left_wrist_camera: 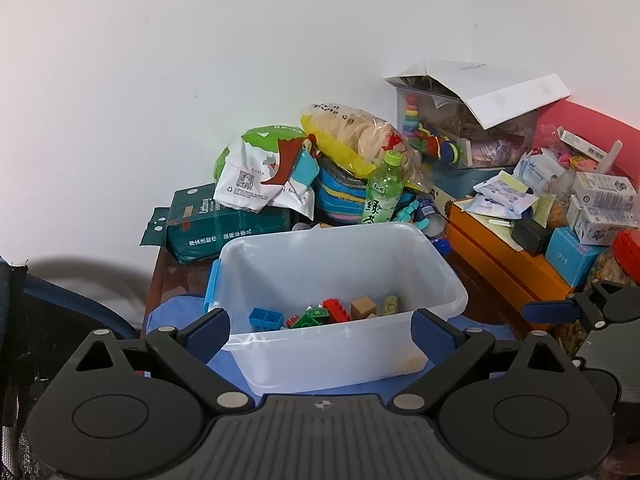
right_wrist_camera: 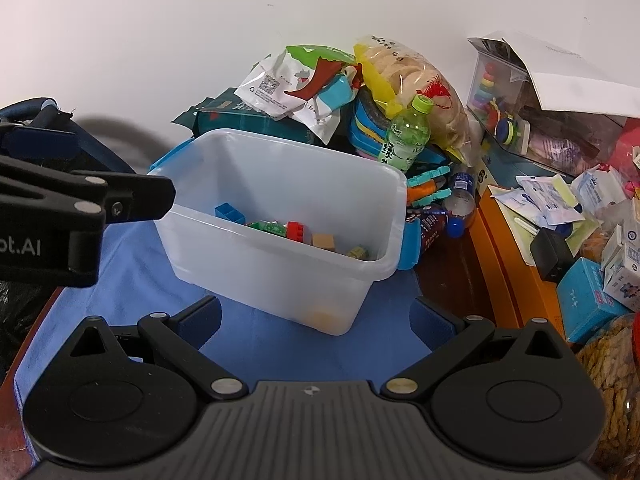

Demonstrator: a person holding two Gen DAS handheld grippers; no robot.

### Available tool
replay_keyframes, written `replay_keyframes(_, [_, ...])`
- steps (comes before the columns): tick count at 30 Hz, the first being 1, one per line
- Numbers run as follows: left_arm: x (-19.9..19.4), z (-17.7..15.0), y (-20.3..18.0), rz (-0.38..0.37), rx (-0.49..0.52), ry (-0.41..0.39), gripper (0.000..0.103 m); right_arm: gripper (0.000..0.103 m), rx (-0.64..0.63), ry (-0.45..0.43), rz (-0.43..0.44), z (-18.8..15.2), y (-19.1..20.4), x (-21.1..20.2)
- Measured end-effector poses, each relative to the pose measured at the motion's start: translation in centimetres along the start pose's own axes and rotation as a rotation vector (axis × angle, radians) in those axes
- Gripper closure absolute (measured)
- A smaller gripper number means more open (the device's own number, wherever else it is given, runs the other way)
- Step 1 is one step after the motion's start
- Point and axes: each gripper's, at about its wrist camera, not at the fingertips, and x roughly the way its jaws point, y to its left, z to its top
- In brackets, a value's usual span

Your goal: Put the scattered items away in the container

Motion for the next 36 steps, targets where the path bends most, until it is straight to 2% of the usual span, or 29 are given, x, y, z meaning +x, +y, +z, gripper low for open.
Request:
replay_keyframes(12, [0.2, -0.2, -0.8, 0.102, 0.061, 0.01, 0.004, 0.0, 0.007, 0.001, -0.013, 0.0, 0.0, 0.1])
replay_keyframes(36, [0.6, -0.5, -1.2, 0.107, 0.062, 0.033, 0.004, 0.0, 0.012, 0.01, -0.024, 0.0, -0.2, 0.3])
